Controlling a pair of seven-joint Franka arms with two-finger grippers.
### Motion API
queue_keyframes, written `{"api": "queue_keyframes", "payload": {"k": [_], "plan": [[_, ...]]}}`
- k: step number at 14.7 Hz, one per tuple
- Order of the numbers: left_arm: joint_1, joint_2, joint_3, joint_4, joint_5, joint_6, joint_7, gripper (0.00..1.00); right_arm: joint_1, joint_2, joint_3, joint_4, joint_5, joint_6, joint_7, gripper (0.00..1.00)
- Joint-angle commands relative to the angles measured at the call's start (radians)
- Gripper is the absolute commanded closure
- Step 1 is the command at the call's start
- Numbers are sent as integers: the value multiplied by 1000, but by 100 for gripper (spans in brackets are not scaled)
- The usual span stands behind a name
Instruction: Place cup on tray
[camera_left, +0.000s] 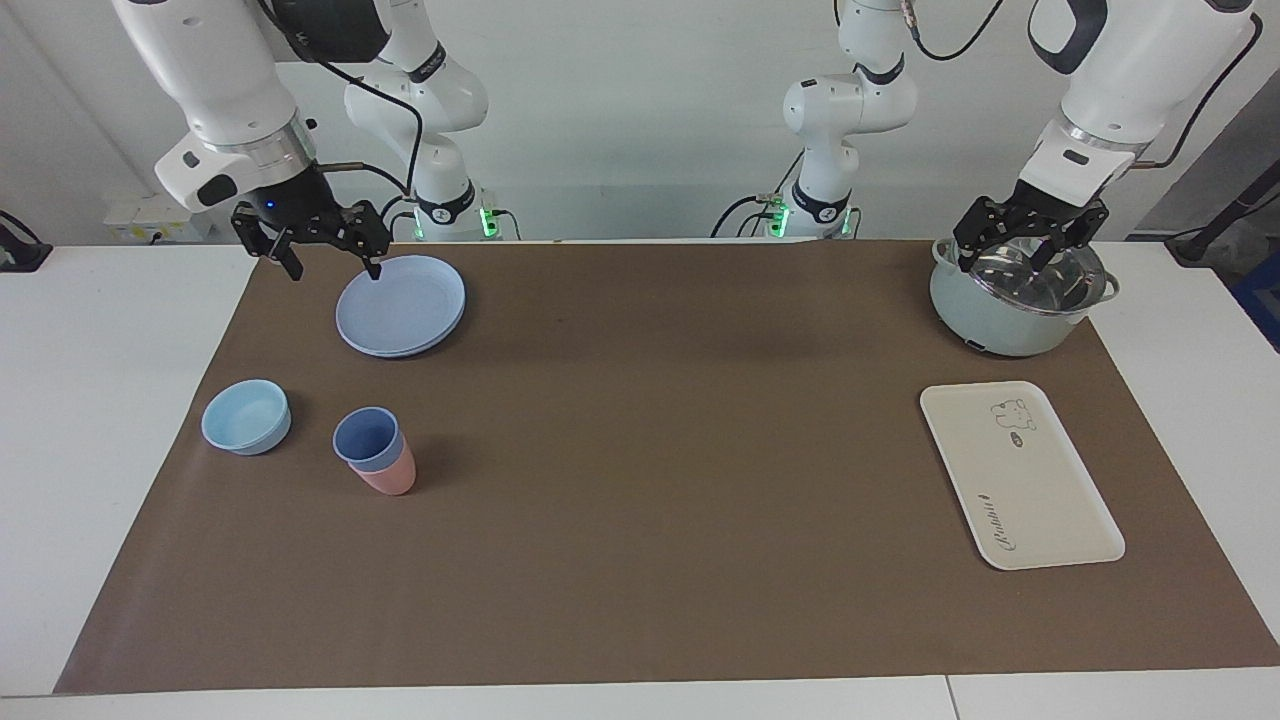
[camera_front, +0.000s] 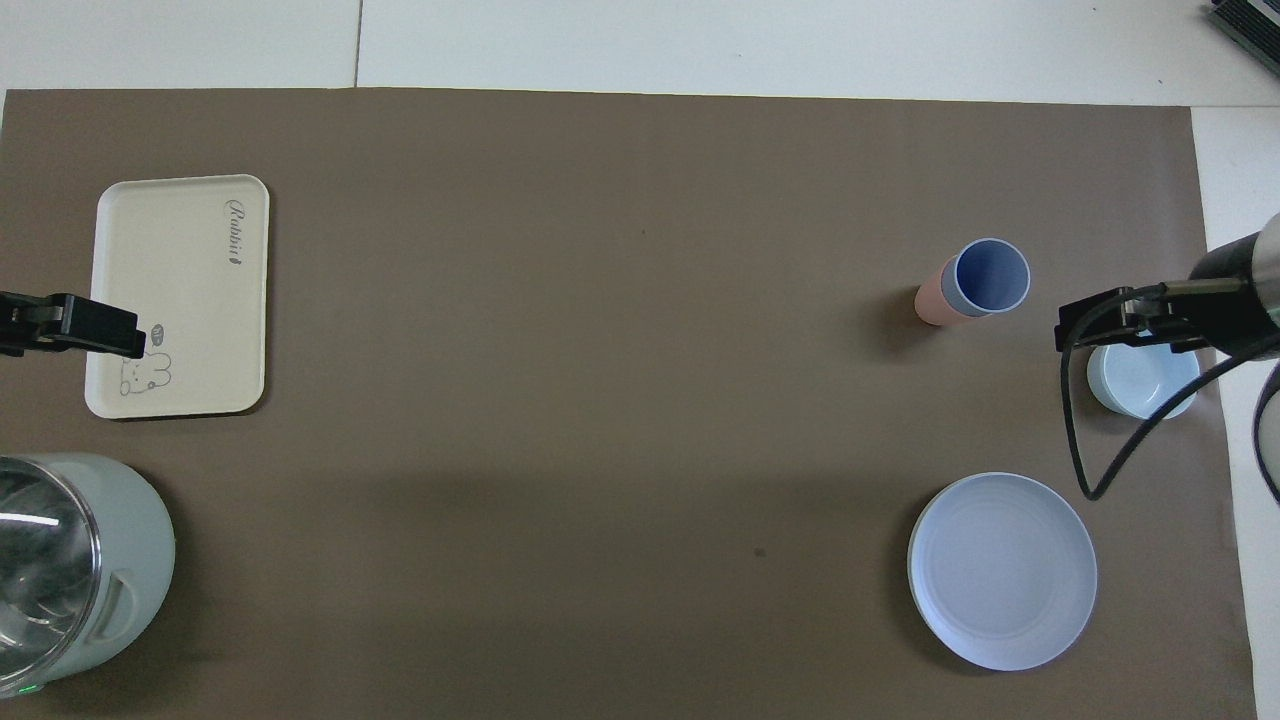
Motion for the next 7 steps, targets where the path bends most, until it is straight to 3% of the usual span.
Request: {"api": "queue_keyframes", "payload": {"k": [1, 7], "plan": [[-3, -32, 2, -36, 2, 2, -12, 0, -13, -23, 8, -22, -17, -15, -8, 0], [1, -31, 2, -36, 2, 2, -12, 0, -37, -24, 5, -22, -17, -55, -30, 0]]}}
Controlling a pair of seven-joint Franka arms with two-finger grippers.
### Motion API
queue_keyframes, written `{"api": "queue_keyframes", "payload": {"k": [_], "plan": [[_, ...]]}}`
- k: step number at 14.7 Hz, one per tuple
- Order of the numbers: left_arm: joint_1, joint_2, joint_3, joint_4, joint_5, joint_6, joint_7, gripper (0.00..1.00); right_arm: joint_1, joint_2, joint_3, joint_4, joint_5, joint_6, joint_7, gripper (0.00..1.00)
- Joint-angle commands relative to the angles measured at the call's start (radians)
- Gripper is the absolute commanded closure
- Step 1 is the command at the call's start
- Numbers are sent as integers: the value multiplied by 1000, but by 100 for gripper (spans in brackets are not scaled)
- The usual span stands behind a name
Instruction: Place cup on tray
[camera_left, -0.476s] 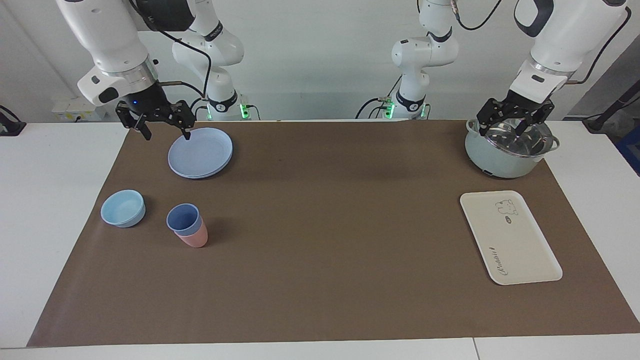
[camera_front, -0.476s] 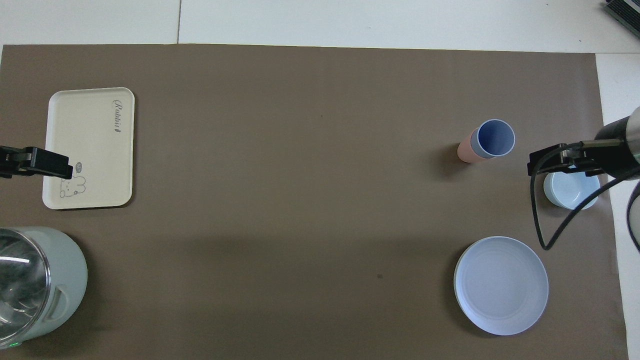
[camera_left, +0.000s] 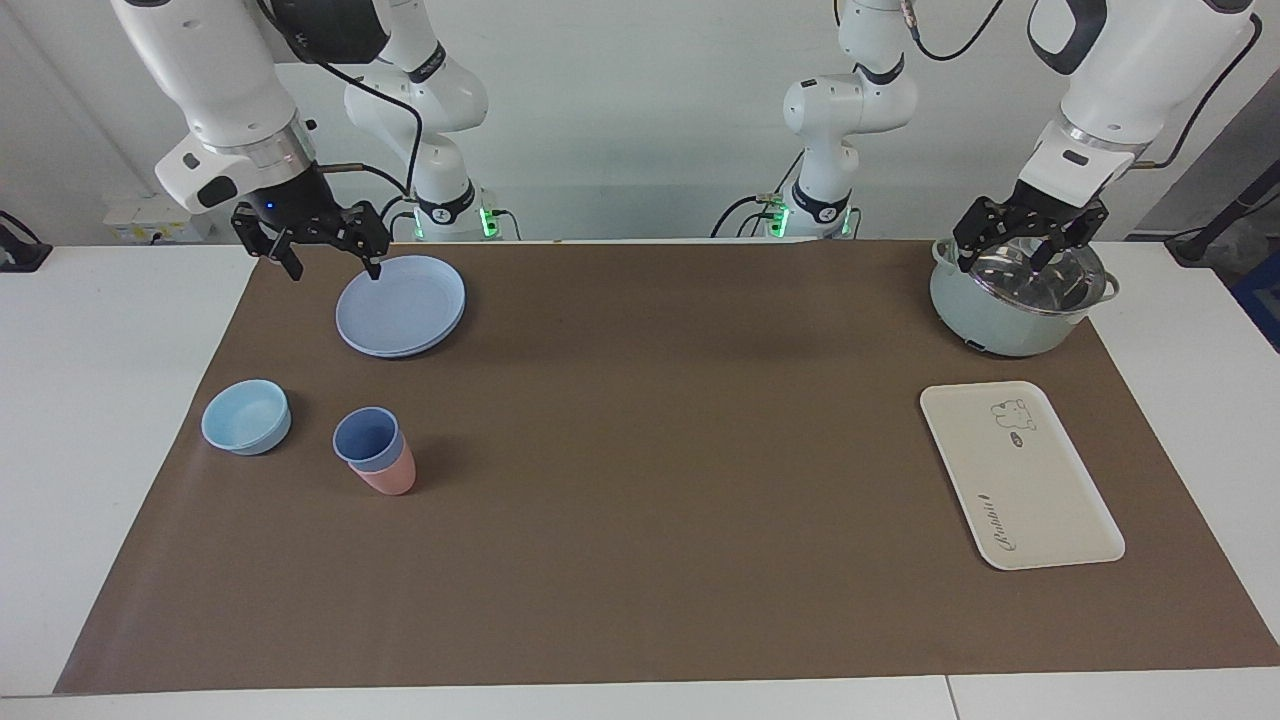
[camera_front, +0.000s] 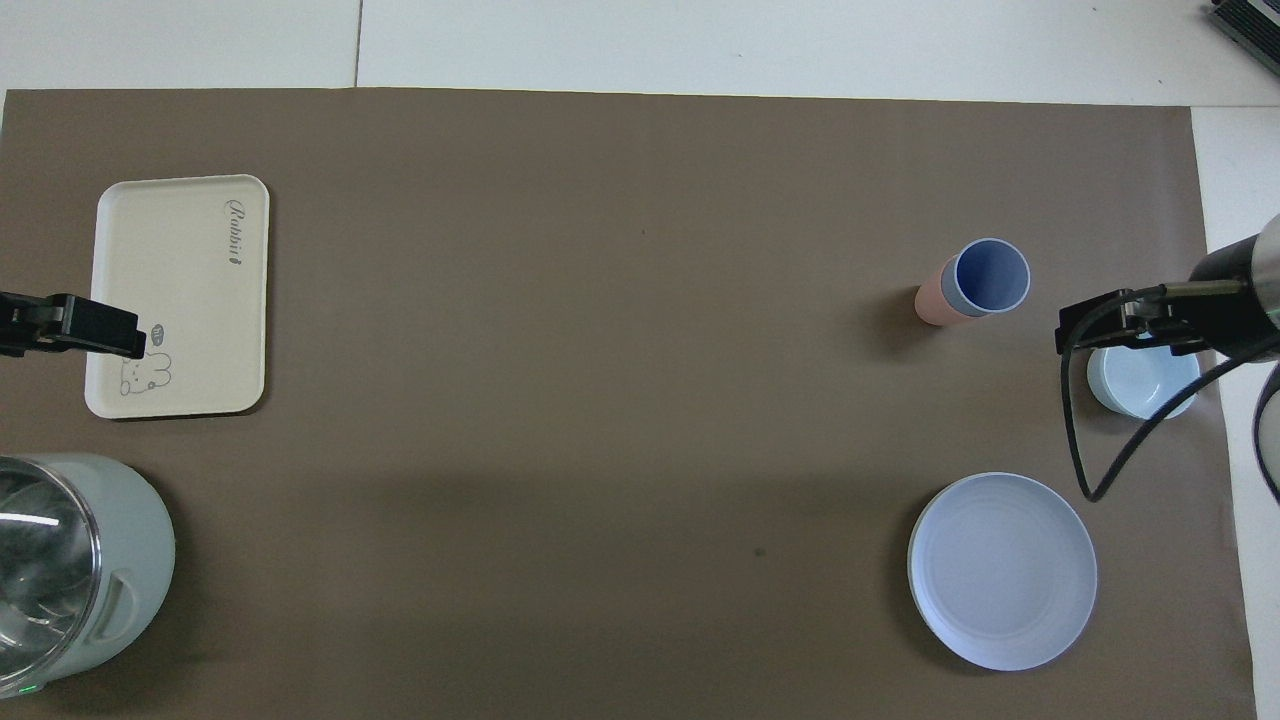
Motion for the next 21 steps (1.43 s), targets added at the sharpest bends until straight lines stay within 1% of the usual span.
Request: {"api": "queue_keyframes", "payload": {"k": [1, 2, 3, 4, 5, 6, 8, 10, 14, 17, 18, 20, 21], "plan": [[0, -31, 2, -35, 1, 2, -11, 0, -43, -24, 5, -20, -17, -28, -36, 1], [-3, -31, 2, -35, 1, 4, -11, 0, -44, -21, 5, -19, -16, 4, -19, 4], [-3, -31, 2, -35, 1, 5, -11, 0, -47, -17, 4, -19, -14, 29, 31, 4], [-3, -31, 2, -35, 1, 5, -11, 0, -52, -8, 5, -16, -11, 35, 120, 7], [-3, -31, 2, -35, 1, 4, -11, 0, -55, 1, 4, -13, -9, 52, 245, 14], [-5, -32, 2, -35, 1, 2, -11, 0, -72, 15, 4, -11, -8, 78, 340, 14], [-8, -32, 2, -35, 1, -1, -13, 0, -93, 47, 5, -4, -5, 129, 430, 14], [-10, -31, 0, -35, 1, 4, -11, 0, -133, 81, 4, 9, 47, 143, 499, 14], [-10, -31, 0, -35, 1, 2, -13, 0, -190, 214, 4, 107, 182, 160, 775, 11], [-10, -31, 0, -35, 1, 2, -13, 0, -213, 300, 5, 151, 250, 160, 945, 9], [-10, -31, 0, -35, 1, 4, -11, 0, -234, 324, 4, 159, 286, 160, 959, 9], [-10, -31, 0, -35, 2, 7, -11, 0, -254, 363, 5, 164, 302, 176, 958, 7], [-10, -31, 0, -35, 1, 5, -11, 0, -262, 383, 5, 168, 302, 184, 956, 4]]}}
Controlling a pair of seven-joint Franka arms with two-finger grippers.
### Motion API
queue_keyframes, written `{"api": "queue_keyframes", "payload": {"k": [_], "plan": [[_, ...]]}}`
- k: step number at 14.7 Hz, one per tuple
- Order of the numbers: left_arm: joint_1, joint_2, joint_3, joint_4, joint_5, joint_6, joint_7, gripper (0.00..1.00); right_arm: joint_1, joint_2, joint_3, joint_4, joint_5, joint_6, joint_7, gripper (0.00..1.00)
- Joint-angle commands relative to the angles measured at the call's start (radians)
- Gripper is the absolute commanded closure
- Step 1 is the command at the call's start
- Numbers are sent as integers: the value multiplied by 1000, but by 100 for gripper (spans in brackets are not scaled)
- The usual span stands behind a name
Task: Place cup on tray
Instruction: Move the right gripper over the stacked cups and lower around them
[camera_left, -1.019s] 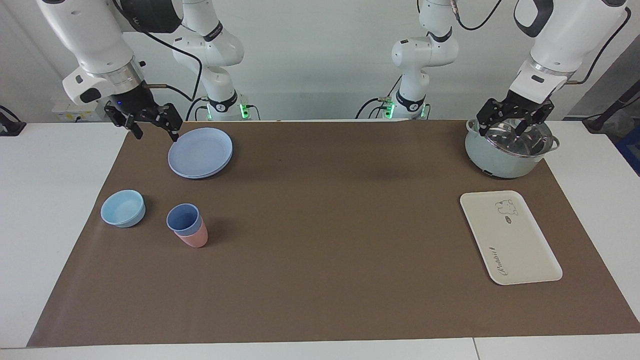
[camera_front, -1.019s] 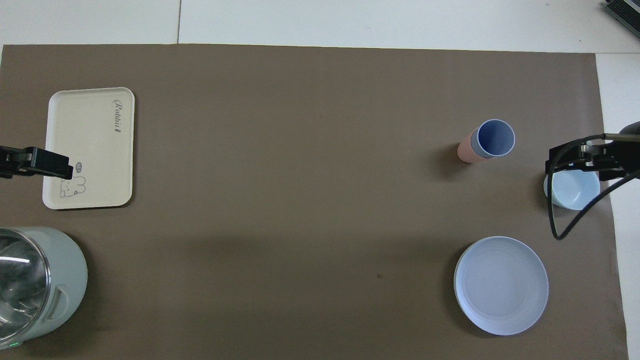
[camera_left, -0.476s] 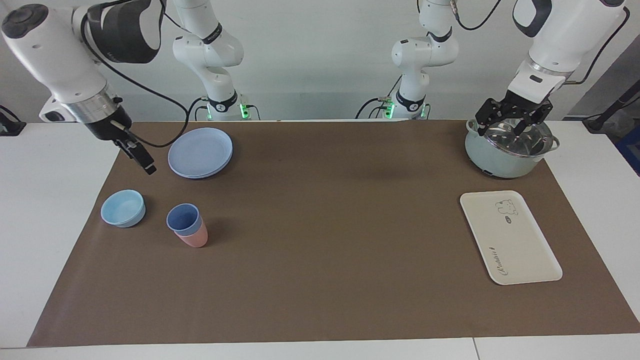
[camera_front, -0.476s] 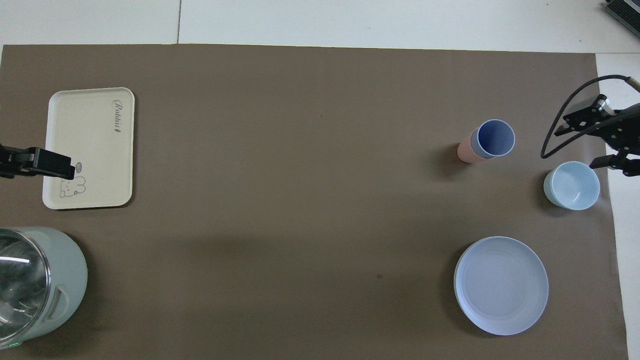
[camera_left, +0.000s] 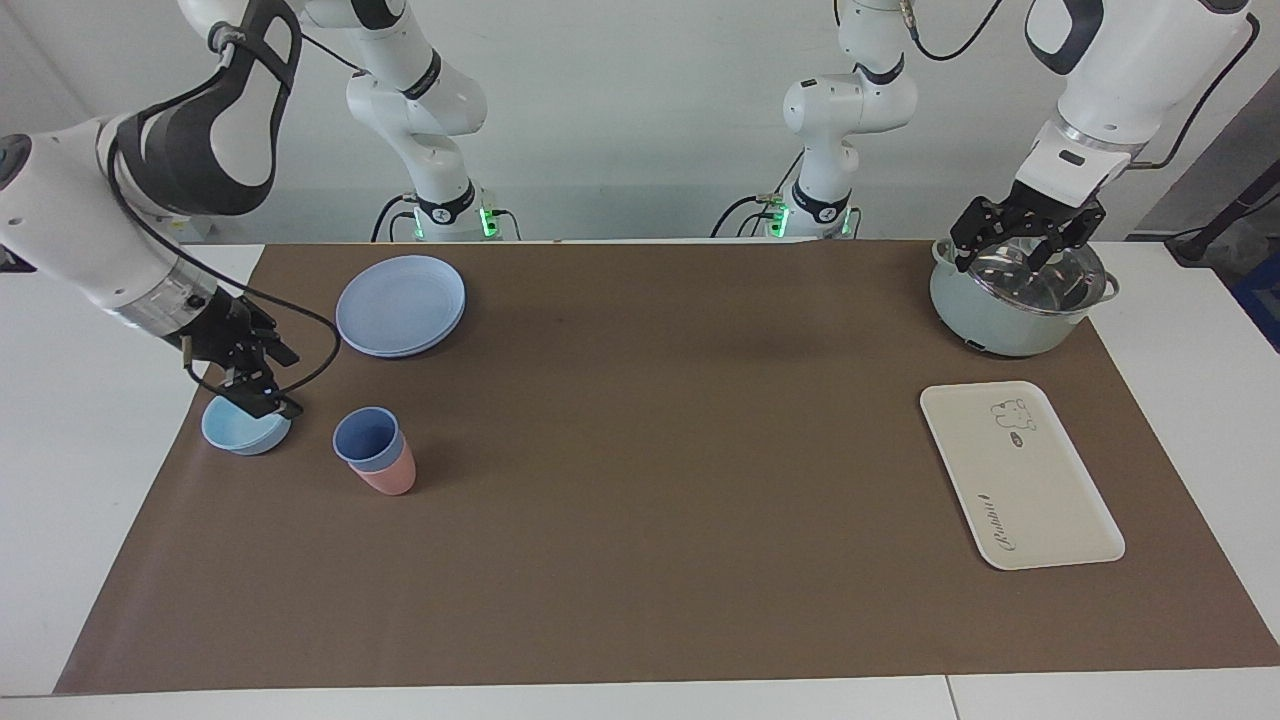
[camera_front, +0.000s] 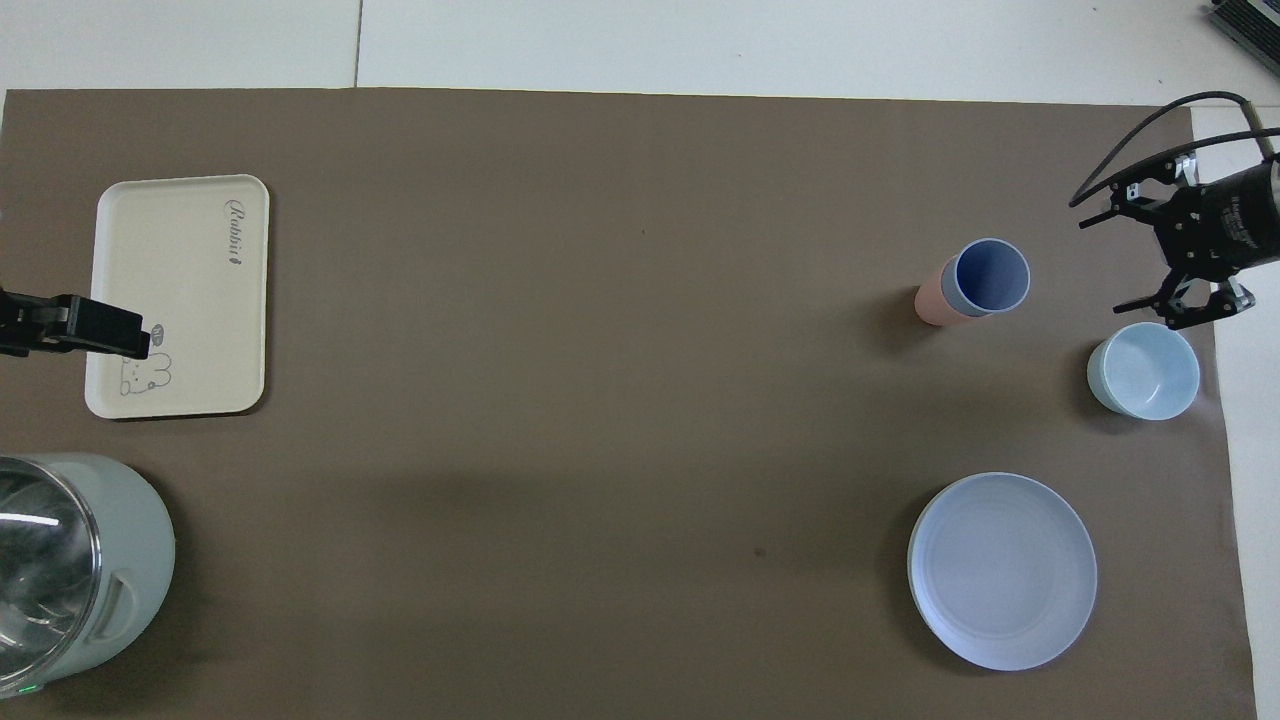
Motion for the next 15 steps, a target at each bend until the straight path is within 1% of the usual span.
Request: {"api": "queue_keyframes", "payload": {"k": [1, 3, 6, 8, 10, 12, 14, 15], "plan": [[-8, -31, 5, -34, 1, 5, -13, 0, -35, 79, 15, 59, 34, 7, 19, 1], [-8, -32, 5, -34, 1, 4, -13, 0, -41, 135, 16, 97, 36, 10, 10, 0], [-10, -31, 5, -34, 1, 2, -13, 0, -70, 253, 26, 178, 50, 26, -19, 0], [-10, -31, 5, -34, 1, 5, -13, 0, -88, 318, 26, 189, 90, 29, -77, 0], [-10, -31, 5, -34, 1, 4, -13, 0, -87, 350, 27, 189, 94, 36, -86, 0], [-10, -31, 5, -34, 2, 4, -13, 0, -92, 378, 35, 188, 128, 35, -115, 0], [-10, -31, 5, -34, 2, 4, -13, 0, -84, 381, 35, 176, 168, 33, -117, 0], [-10, -32, 3, -34, 2, 4, -13, 0, -81, 380, 35, 153, 188, 30, -119, 0]]}}
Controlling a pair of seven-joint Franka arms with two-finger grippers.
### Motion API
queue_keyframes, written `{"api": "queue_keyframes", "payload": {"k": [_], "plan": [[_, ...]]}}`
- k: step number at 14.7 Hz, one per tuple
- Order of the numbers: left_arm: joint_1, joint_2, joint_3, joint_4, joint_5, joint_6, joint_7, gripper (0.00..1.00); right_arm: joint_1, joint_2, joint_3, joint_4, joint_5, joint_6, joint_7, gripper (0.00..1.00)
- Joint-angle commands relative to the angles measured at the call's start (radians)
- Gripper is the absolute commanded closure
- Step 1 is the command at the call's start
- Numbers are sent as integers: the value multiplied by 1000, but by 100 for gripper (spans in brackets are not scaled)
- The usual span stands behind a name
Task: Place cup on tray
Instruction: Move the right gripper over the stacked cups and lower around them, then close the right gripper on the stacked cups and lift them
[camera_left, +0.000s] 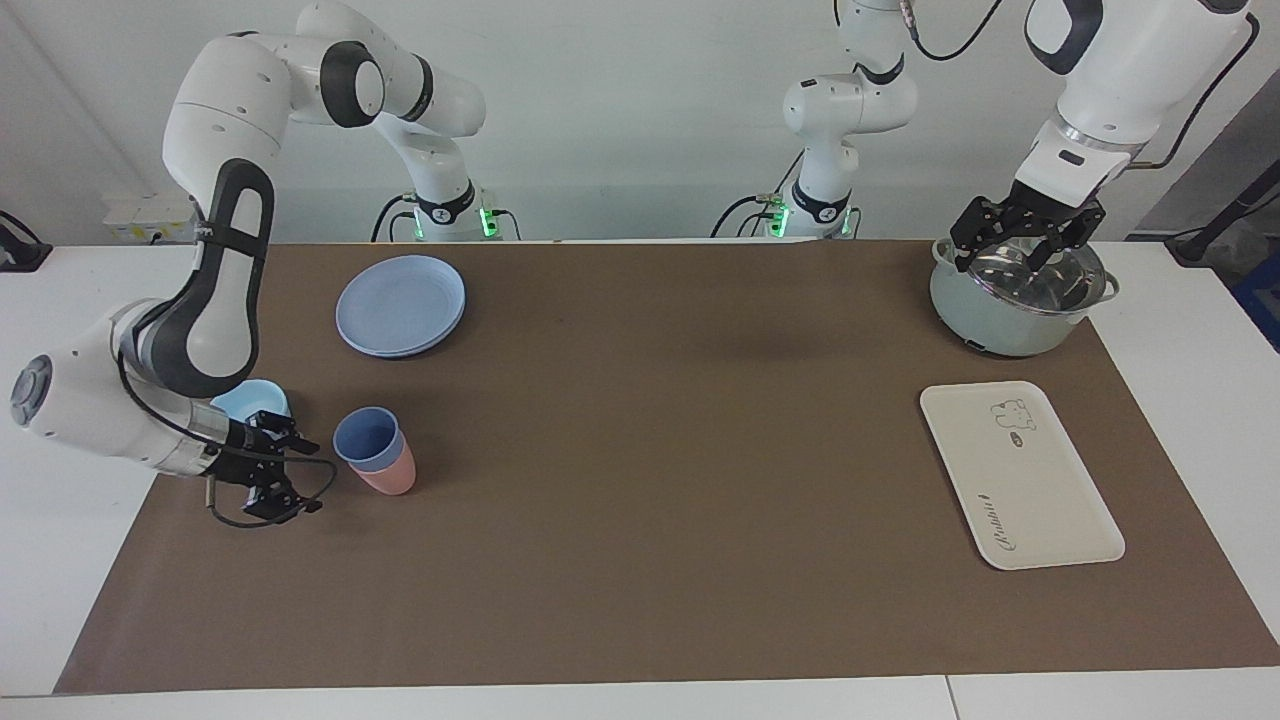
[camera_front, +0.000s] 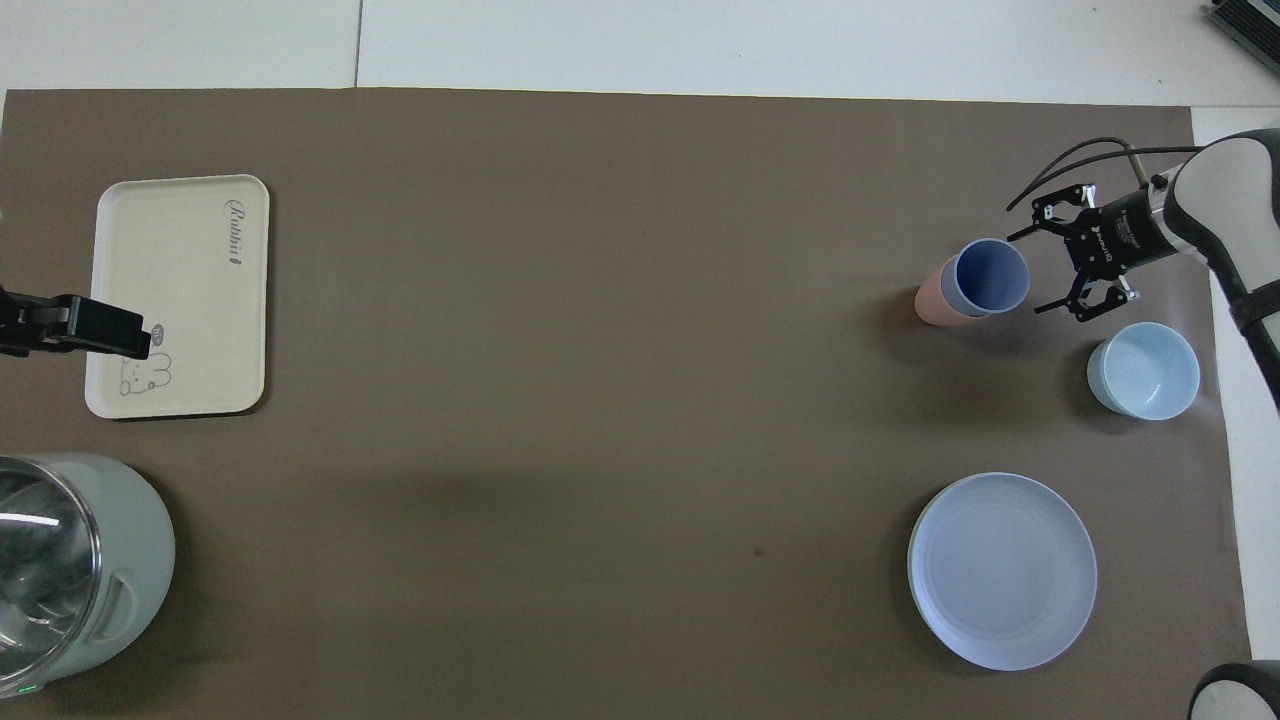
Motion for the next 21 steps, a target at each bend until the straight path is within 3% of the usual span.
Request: {"api": "queue_keyframes", "payload": {"k": [1, 11, 21], "plan": [[-10, -31, 4, -34, 2, 4, -13, 0, -3, 3, 10, -35, 62, -8, -29, 0], [-10, -31, 2, -34, 1, 5, -13, 0, -9, -55, 10, -176, 226, -25, -101, 0], [-8, -31, 2, -34, 1, 2, -10, 0, -7, -75, 10, -226, 303, -39, -162, 0]]}}
